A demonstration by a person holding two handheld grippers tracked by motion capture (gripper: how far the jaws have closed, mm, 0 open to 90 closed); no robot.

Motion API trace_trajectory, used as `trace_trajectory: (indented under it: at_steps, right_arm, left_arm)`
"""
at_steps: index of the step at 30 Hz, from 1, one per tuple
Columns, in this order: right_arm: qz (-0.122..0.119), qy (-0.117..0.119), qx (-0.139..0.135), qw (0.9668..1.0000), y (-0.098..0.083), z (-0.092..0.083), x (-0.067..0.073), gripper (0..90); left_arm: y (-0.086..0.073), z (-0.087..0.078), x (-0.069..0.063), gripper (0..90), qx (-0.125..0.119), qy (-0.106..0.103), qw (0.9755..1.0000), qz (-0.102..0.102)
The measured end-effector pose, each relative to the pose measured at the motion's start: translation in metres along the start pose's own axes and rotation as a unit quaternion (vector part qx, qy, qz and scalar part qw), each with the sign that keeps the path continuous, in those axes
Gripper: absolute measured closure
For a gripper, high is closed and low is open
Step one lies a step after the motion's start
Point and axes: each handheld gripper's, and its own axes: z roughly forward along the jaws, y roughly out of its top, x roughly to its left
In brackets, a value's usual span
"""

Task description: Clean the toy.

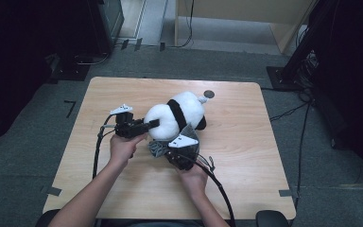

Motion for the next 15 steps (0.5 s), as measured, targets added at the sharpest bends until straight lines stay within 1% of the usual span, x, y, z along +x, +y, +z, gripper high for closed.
trace_trajectory:
  at_steps: [1,2,4,6,8,10,13,14,15]
  right_arm:
    - [-0.008,0.006,-0.018,0.9998,0.003,-0.006,0.007,84.1]
    - [-0.012,0.009,-0.027,0.9995,0.006,-0.010,0.011,84.2]
    - [-0.021,0.009,-0.054,0.9983,0.014,-0.018,0.020,84.4]
    - [-0.020,0.005,-0.075,0.9969,0.021,-0.023,0.024,84.5]
    - [-0.015,0.004,-0.082,0.9965,0.026,-0.021,0.024,84.5]
    - [-0.011,0.004,-0.078,0.9969,0.028,-0.013,0.024,84.7]
    - [-0.020,-0.009,-0.077,0.9968,0.030,-0.003,0.029,84.8]
    - [-0.023,-0.014,-0.077,0.9967,0.030,0.000,0.030,84.8]
    - [-0.028,-0.020,-0.076,0.9965,0.030,0.004,0.031,84.8]
  left_arm:
    - [0.000,0.000,-0.001,57.0,0.001,0.004,1.0000,0.004]
    - [-0.001,0.001,-0.001,57.0,0.003,0.007,1.0000,0.006]
    - [-0.001,0.002,-0.002,57.0,0.010,0.009,0.9999,0.007]
    - [-0.002,0.004,-0.004,57.0,0.011,0.006,0.9999,0.007]
    - [-0.002,0.005,-0.009,57.0,0.011,-0.002,0.9999,0.006]
    - [-0.002,0.006,-0.015,57.0,0.013,-0.008,0.9998,0.013]
    - [-0.002,0.007,-0.022,57.1,0.015,-0.009,0.9996,0.023]
    - [-0.003,0.008,-0.023,57.1,0.016,-0.010,0.9997,0.017]
    - [-0.003,0.008,-0.024,57.1,0.014,-0.009,0.9997,0.015]
